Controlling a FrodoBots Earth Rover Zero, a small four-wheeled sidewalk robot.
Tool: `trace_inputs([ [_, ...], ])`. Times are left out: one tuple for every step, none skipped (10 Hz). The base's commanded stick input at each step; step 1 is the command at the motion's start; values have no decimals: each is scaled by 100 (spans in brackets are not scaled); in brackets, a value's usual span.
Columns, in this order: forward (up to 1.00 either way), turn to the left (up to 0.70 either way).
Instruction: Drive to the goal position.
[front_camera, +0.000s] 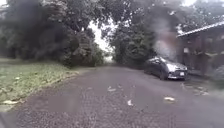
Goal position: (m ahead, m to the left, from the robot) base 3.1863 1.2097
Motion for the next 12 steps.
trace_inputs([
  [70,0],
  [70,0],
  [70,0],
  [70,0],
  [70,0],
  [70,0],
  [70,0],
  [70,0],
  [70,0],
  [70,0],
  [70,0],
  [70,0],
])
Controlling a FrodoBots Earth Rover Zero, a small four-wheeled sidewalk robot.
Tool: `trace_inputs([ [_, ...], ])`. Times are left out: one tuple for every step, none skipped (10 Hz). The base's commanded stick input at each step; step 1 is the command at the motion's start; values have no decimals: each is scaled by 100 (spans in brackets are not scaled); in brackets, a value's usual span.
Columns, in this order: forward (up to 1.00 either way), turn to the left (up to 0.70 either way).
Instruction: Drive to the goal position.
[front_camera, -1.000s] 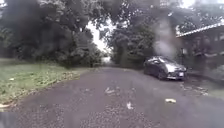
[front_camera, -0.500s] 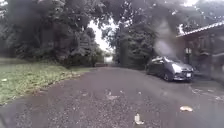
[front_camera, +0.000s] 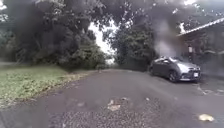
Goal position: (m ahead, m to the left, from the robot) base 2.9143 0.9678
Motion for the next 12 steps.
trace_inputs([
  [70,0],
  [70,0],
  [70,0],
  [70,0],
  [70,0],
  [70,0],
  [70,0],
  [70,0],
  [70,0],
  [70,0],
  [70,0],
  [70,0],
])
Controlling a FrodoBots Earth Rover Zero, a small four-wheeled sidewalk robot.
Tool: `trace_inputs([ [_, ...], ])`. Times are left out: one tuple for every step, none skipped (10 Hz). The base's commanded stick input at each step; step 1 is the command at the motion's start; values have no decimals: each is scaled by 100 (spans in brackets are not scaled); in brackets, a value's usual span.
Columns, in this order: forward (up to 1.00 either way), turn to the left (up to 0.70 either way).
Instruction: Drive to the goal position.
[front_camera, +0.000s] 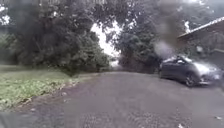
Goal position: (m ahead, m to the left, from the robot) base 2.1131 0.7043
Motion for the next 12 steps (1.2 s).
trace_inputs([
  [70,0],
  [70,0],
  [70,0],
  [70,0],
  [70,0],
  [70,-15],
  [70,-33],
  [70,-35],
  [70,-35],
  [70,-35],
  [70,-35],
  [70,-35],
])
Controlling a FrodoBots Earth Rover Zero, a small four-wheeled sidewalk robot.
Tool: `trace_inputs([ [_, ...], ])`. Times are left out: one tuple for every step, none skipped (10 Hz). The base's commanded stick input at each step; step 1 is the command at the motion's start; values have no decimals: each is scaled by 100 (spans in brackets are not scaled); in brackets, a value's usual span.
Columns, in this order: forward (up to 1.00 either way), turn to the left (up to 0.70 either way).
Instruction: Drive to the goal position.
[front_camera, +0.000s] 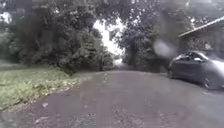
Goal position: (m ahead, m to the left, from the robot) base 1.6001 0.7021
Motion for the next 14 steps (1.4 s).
trace_inputs([
  [70,-35],
  [70,-35],
  [70,-35],
  [70,-35],
  [70,-35],
  [70,-35],
  [70,-35],
  [70,-26],
  [70,-16],
  [70,-6],
  [70,0],
  [70,0],
  [70,0],
  [70,0],
])
